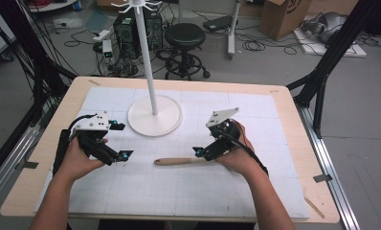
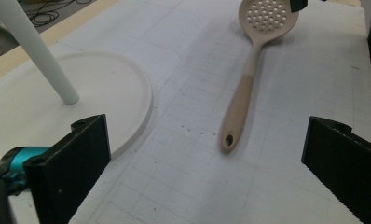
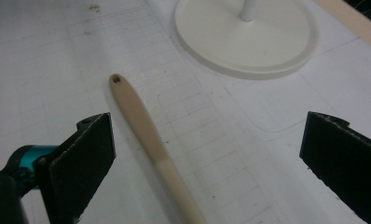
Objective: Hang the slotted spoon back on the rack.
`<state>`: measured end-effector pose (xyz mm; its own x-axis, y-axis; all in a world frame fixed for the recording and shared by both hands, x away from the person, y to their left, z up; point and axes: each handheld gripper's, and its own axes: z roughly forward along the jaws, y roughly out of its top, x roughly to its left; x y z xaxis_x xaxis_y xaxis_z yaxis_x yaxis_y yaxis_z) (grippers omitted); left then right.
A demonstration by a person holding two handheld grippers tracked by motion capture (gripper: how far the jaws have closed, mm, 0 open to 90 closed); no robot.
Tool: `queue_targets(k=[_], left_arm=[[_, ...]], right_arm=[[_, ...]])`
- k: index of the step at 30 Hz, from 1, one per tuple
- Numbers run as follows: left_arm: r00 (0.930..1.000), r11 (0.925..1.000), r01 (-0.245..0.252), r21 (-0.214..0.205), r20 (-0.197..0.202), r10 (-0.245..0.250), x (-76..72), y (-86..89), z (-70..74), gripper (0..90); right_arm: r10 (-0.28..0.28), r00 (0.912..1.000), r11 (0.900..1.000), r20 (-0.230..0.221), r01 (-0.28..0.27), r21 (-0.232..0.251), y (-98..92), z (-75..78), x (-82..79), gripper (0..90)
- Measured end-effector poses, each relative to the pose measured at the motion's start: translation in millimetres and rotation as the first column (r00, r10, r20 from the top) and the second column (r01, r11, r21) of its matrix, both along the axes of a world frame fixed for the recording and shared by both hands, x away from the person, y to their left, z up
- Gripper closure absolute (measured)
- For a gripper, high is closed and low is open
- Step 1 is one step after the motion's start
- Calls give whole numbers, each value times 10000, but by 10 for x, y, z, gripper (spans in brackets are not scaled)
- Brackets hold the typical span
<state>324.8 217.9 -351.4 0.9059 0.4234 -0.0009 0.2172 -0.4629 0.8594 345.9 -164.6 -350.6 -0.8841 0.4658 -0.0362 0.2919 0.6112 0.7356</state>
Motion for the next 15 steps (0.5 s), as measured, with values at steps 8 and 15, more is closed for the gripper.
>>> queue_targets(k=[8, 15], left_arm=[[10000, 10000, 7, 7, 68, -7, -12, -4, 14, 17], [10000, 10000, 27, 24, 52, -27, -13, -18, 7, 17]], right_arm=[[397, 9985, 9958, -369, -426, -808, 178, -143, 47, 49], [706, 9951, 9787, -692, -825, -1882, 291, -261, 41, 153]])
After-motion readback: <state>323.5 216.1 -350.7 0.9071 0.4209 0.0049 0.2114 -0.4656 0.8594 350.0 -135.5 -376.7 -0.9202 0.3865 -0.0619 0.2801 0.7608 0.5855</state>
